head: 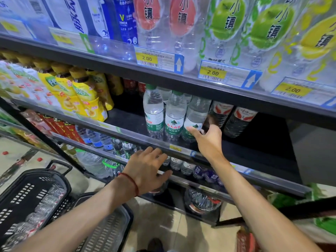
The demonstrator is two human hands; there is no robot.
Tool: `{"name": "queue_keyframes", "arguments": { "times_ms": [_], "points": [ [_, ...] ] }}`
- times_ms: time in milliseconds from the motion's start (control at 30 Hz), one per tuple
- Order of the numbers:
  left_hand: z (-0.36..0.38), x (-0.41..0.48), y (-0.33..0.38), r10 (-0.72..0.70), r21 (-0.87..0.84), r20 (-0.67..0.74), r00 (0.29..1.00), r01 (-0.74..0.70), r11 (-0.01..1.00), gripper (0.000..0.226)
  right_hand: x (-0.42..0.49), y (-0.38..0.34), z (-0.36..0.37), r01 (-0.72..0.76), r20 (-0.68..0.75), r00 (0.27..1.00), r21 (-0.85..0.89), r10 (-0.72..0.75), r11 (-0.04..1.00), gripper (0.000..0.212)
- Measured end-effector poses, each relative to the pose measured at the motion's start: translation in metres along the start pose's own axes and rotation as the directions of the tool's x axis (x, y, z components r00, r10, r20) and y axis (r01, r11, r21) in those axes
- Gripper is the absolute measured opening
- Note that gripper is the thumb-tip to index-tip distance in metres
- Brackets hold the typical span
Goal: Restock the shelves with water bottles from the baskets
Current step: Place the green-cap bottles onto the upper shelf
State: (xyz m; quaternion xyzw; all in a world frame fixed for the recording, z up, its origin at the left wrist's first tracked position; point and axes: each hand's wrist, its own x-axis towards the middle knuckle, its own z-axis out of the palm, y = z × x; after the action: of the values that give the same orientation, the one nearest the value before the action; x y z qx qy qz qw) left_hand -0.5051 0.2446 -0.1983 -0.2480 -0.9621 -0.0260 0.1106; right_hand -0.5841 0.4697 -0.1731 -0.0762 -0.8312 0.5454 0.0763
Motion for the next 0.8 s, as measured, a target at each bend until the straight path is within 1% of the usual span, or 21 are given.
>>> {"name": "queue_keyframes", "arguments": {
  "times_ms": [67, 167, 200, 233, 300, 333, 400, 500, 567, 667, 733, 800],
  "points": [
    [0.002, -0.002, 0.000, -0.003, -0.010, 0.013, 1.000, 0.003, 1.000, 0.053, -0.003, 0.001, -0.001, -0.030, 0.017, 0.999, -0.057, 0.031, 0.998, 0.049],
    [0.000, -0.003, 0.001, -0.021, -0.032, 0.033, 0.999, 0.022, 0.999, 0.054, -0.026, -0.006, -0.013, 0.033, 0.002, 0.999, -0.269, -0.034, 0.962, 0.047],
    [-0.002, -0.003, 0.002, -0.022, -0.033, 0.032, 0.999, 0.023, 0.999, 0.053, -0.036, -0.007, -0.019, 0.062, -0.026, 0.997, -0.358, -0.076, 0.932, 0.048],
    [-0.004, -0.004, 0.003, -0.023, -0.033, 0.031, 0.999, 0.025, 0.999, 0.053, -0.047, -0.008, -0.024, 0.113, -0.047, 0.988, -0.449, -0.150, 0.886, 0.047],
    [-0.006, -0.007, 0.006, -0.029, -0.032, 0.040, 0.999, 0.030, 0.999, 0.053, -0.069, -0.006, -0.034, 0.253, -0.016, 0.946, -0.595, -0.325, 0.763, 0.043],
    [-0.006, -0.009, 0.008, -0.033, -0.029, 0.043, 0.999, 0.034, 0.999, 0.053, -0.077, -0.003, -0.039, 0.309, 0.015, 0.921, -0.638, -0.390, 0.705, 0.041],
    [-0.007, -0.016, 0.013, -0.042, -0.029, 0.038, 0.998, 0.043, 0.999, 0.050, -0.090, 0.002, -0.048, 0.372, 0.093, 0.897, -0.685, -0.431, 0.626, 0.037],
    [-0.010, -0.036, 0.027, -0.069, -0.044, -0.026, 0.997, 0.067, 0.997, 0.044, -0.114, 0.003, -0.059, 0.428, 0.208, 0.881, -0.730, -0.424, 0.532, 0.037],
    [-0.013, -0.053, 0.039, -0.102, -0.038, -0.044, 0.994, 0.101, 0.994, 0.041, -0.132, 0.004, -0.061, 0.478, 0.284, 0.861, -0.734, -0.422, 0.482, 0.040],
    [-0.021, -0.081, 0.059, -0.221, -0.019, 0.018, 0.975, 0.221, 0.975, 0.042, -0.158, 0.012, -0.061, 0.576, 0.416, 0.809, -0.701, -0.415, 0.421, 0.044],
    [-0.028, -0.105, 0.073, -0.328, 0.013, 0.054, 0.943, 0.327, 0.945, 0.045, -0.175, 0.016, -0.059, 0.629, 0.482, 0.774, -0.660, -0.410, 0.411, 0.045],
    [-0.037, -0.132, 0.089, -0.416, 0.051, 0.054, 0.908, 0.414, 0.909, 0.044, -0.192, 0.020, -0.054, 0.674, 0.524, 0.736, -0.624, -0.428, 0.395, 0.043]
  ]
}}
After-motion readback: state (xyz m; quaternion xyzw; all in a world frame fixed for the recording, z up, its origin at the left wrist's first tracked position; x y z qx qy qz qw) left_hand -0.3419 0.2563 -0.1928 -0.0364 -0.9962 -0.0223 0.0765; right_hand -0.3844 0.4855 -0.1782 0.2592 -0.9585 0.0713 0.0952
